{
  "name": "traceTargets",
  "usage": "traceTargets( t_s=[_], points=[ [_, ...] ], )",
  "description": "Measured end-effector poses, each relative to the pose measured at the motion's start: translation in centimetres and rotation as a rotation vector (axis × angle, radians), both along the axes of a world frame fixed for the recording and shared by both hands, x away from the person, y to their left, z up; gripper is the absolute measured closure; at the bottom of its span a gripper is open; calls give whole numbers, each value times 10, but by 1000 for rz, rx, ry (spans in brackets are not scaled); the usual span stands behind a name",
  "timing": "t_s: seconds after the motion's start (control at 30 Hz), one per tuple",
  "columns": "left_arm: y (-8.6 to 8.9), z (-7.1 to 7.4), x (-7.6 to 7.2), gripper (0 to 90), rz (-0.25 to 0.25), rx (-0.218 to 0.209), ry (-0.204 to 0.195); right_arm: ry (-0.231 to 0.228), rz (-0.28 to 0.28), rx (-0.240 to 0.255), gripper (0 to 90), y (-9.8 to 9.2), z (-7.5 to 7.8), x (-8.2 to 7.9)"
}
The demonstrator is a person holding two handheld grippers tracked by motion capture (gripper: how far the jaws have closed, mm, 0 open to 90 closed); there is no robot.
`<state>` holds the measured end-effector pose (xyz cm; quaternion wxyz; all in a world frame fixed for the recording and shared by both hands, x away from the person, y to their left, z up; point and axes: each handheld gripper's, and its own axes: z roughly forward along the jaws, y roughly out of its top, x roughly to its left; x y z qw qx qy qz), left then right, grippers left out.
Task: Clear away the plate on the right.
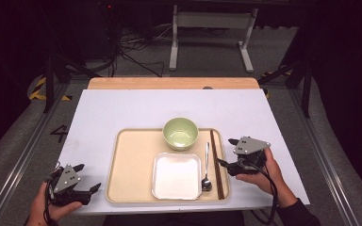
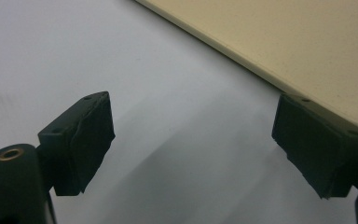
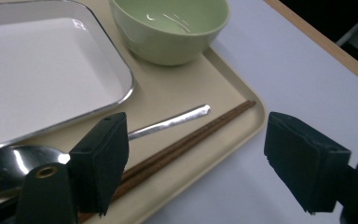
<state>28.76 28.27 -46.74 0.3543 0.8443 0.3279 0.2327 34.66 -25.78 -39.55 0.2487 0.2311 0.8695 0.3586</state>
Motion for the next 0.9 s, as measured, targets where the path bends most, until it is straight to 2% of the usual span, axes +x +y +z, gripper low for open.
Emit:
traceTargets(
  t_s=[0.5, 0.9],
  points=[
    [-1, 2, 4, 137, -7, -12, -10, -5, -104, 12, 189, -43, -17, -3],
    [-6, 4, 11, 137, -25, -24, -15, -29, -178, 13, 168, -75, -38, -18]
  ],
)
